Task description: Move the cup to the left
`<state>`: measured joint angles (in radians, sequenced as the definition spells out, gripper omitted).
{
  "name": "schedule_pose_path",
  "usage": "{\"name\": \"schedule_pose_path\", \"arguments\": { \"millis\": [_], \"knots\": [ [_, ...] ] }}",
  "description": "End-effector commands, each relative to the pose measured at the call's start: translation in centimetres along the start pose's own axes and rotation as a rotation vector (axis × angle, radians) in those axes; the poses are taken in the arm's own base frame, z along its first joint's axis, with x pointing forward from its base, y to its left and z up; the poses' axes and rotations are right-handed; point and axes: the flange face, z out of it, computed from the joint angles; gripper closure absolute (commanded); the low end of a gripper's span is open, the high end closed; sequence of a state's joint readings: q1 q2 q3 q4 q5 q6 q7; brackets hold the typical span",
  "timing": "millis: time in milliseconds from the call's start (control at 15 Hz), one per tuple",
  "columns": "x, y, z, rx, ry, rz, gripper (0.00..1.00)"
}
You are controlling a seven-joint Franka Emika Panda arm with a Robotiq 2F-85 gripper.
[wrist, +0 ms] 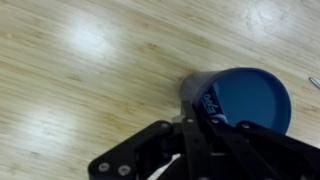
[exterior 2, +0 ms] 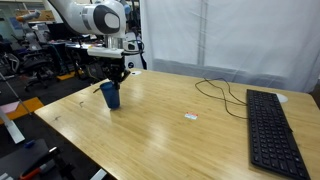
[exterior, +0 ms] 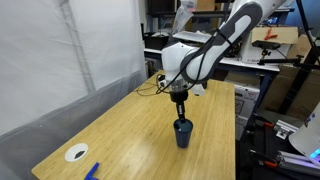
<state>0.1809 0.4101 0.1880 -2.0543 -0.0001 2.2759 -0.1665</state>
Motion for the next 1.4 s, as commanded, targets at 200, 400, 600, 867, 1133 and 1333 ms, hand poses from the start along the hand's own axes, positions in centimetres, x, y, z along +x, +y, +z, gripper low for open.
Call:
{"name": "schedule_pose_path", "arguments": {
  "millis": [200,400,600,867,1133,1333],
  "knots": [
    [0.9,0.8,0.1,-0.015,-0.001,-0.024,0.7],
    [1.1,1.0,0.5,-0.016,-0.005,-0.02,0.57],
    [1.2,1.1,0.4,-0.016,-0.003,-0.017,0.34],
    [0.8,1.8,-1.5,-0.027,-0.003,0.012,0.07],
    [-0.7,3.9,-6.2,-0.056,-0.037,0.062,0.0],
    [-2.8,5.6,-11.3,-0.071,-0.05,0.121,0.0]
  ]
}}
